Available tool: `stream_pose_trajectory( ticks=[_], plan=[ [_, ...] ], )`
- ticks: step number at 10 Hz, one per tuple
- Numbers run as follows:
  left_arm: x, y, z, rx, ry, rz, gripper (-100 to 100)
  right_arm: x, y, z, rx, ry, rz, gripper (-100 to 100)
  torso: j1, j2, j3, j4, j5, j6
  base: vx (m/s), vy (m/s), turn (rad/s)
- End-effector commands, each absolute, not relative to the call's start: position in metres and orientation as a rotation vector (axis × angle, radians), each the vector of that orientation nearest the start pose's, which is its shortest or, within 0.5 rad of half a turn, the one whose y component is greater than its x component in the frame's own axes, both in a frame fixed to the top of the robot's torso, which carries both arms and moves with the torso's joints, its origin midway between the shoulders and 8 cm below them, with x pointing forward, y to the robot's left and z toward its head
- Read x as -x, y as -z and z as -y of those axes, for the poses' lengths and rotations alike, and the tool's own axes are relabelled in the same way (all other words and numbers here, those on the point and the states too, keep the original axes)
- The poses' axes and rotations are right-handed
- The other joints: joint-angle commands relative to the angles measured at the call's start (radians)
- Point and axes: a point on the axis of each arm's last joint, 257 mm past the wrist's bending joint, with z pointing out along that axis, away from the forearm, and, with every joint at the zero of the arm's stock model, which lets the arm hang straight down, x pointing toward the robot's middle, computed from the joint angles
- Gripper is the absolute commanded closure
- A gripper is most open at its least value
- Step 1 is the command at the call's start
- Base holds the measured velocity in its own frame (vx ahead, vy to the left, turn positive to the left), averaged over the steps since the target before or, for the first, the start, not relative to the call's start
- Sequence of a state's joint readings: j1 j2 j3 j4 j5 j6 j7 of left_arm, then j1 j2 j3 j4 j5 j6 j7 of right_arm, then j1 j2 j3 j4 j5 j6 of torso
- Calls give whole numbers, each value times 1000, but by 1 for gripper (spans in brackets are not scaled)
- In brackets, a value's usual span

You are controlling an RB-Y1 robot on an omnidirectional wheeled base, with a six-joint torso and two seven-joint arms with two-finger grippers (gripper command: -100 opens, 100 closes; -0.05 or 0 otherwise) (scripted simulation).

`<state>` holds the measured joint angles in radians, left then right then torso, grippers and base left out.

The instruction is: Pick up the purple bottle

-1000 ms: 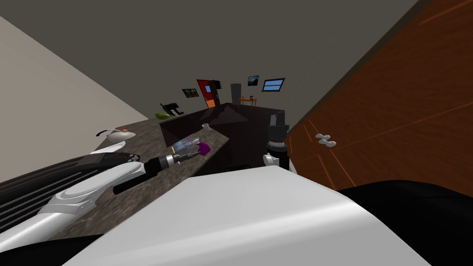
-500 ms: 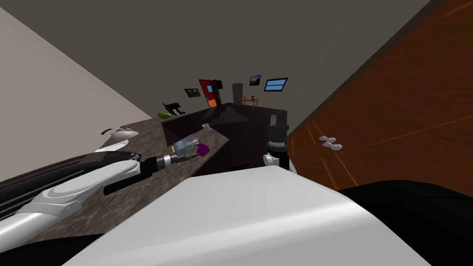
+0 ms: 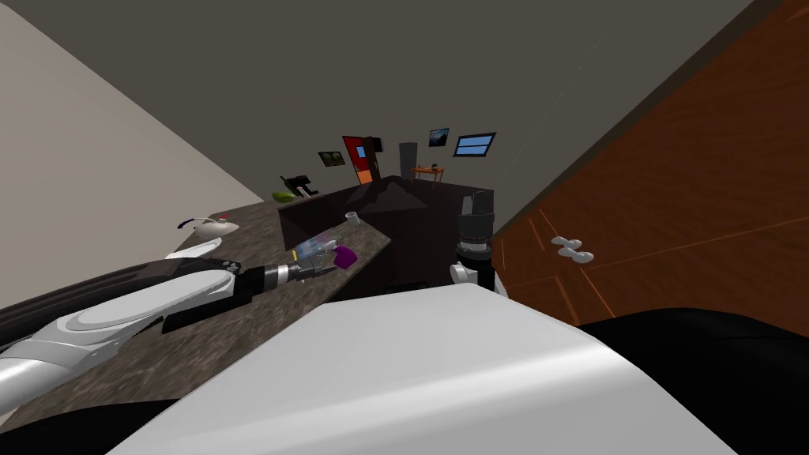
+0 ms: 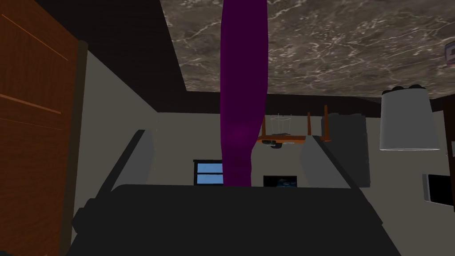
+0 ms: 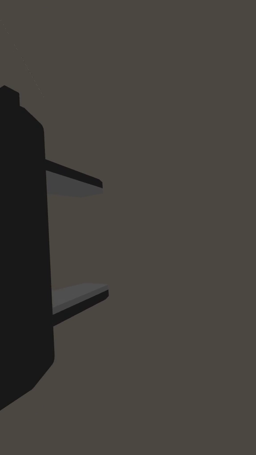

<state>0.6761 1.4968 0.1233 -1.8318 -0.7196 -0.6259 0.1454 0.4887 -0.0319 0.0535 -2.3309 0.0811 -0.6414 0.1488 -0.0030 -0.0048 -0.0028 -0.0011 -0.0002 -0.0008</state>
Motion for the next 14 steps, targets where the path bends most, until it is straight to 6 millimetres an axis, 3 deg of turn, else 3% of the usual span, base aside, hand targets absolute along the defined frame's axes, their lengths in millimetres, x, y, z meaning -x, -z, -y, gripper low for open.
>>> stream_pose_trajectory(
  ticks=[1, 11, 12, 13, 14],
  plan=[
    [-316, 230, -392, -902, 360, -2199, -100, -310, -72, 239, -379, -1214, -566, 0, 0, 0, 0, 0, 0, 0, 32, -34, 67],
    [-303, 235, -409, -1010, 316, -2325, -100, -310, -72, 239, -379, -1214, -566, 0, 0, -1, 0, 0, 0, 0, 30, -33, 38],
    [-303, 235, -409, -1009, 316, -2327, 0, -310, -72, 239, -379, -1214, -566, 0, 1, 1, 0, 0, 0, 0, 0, 0, 0],
    [-302, 240, -419, -969, 301, -2338, -100, -310, -72, 239, -379, -1214, -566, 0, 2, 2, 1, 0, 1, 0, -33, -18, -262],
    [-301, 243, -425, -943, 292, -2346, -100, -310, -72, 239, -378, -1215, -566, 0, 2, 4, 2, 1, 1, 1, -69, -17, -265]
  ],
)
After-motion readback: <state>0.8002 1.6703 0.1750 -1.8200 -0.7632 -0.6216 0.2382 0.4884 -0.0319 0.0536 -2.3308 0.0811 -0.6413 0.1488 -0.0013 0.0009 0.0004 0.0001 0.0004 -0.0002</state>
